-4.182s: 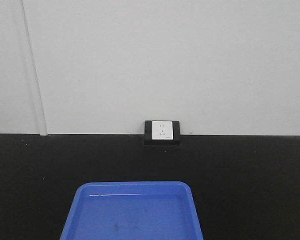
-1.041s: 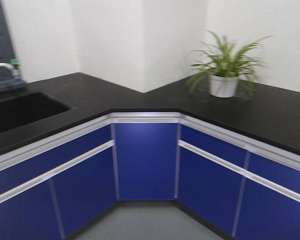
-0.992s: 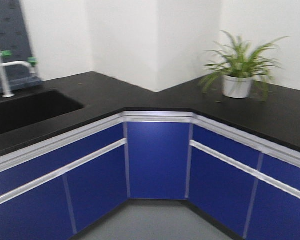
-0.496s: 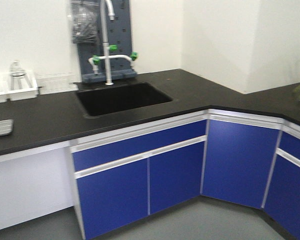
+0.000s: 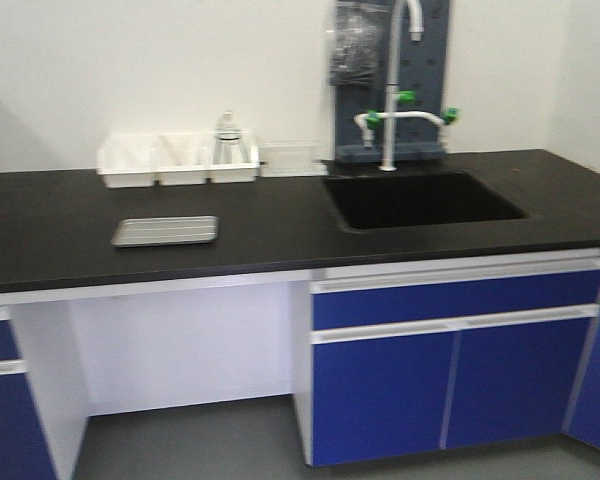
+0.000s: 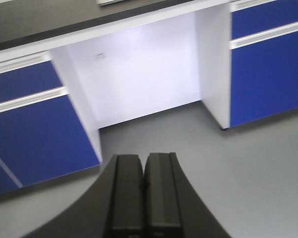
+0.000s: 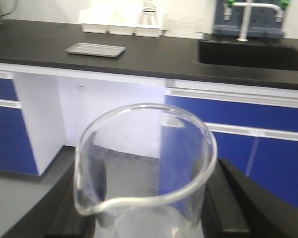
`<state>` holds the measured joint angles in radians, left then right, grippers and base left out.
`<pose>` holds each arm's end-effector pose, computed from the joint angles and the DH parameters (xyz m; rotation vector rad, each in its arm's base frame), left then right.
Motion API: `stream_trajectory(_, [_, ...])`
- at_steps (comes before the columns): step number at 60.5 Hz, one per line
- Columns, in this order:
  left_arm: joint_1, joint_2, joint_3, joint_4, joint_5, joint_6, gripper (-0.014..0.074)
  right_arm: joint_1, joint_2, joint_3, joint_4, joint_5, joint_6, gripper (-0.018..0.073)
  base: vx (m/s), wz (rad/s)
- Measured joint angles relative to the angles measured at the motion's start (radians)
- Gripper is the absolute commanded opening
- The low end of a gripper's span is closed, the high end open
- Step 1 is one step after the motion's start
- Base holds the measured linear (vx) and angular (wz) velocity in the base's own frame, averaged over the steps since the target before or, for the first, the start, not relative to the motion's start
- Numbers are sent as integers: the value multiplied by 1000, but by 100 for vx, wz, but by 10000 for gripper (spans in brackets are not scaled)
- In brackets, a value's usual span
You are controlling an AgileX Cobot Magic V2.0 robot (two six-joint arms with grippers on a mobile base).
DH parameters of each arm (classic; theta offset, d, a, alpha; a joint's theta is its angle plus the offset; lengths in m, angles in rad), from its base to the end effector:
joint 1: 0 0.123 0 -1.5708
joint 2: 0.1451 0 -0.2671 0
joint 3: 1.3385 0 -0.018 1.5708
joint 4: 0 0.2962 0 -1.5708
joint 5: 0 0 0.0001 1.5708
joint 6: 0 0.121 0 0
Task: Move beaker to silver tray on left bench
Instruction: 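Drive the base to the bench with the silver tray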
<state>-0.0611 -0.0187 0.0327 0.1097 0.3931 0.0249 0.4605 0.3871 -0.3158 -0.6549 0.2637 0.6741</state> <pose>0.1440 -0.0037 0.1584 0.1482 1.8833 0.0842 0.1724 0.0640 0.2580 -0.2584 1.7495 0.2197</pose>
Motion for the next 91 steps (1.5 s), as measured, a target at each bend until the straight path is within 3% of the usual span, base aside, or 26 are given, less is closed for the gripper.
stream_trajectory(39, [0,0,0,0,0,0,1,0,0,0,0,0,0,-11,18,41])
stream_trajectory(91, [0,0,0,0,0,0,1,0,0,0,0,0,0,-11,37,19])
